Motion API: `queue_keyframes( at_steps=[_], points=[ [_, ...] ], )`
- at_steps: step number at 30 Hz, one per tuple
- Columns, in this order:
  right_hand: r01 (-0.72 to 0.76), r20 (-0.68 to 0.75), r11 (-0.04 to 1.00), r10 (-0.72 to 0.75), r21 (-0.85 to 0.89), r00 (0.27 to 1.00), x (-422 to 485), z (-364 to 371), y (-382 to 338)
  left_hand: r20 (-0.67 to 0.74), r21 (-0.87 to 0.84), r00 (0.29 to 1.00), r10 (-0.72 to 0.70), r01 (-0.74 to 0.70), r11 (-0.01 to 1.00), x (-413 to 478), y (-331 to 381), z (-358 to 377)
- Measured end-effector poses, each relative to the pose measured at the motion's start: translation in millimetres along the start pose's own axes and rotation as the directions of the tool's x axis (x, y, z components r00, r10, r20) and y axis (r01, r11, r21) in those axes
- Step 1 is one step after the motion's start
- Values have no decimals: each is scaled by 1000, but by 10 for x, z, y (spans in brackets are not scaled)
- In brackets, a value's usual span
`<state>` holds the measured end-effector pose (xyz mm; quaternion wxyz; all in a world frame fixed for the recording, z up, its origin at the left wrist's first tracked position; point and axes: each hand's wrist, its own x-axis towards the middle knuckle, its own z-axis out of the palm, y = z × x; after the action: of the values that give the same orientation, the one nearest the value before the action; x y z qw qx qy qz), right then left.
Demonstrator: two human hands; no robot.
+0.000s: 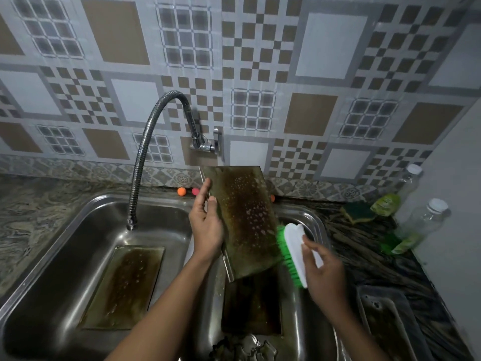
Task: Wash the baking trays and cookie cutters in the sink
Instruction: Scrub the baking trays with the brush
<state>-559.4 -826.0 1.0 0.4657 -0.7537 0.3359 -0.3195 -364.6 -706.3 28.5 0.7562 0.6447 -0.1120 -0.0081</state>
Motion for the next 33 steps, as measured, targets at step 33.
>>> queue_keyframes(
  at_steps=[33],
  points=[
    [141, 38, 990, -140, -17, 989, 352, 398, -673, 143, 13, 989, 24, -26, 1000, -272, 115, 48]
  ],
)
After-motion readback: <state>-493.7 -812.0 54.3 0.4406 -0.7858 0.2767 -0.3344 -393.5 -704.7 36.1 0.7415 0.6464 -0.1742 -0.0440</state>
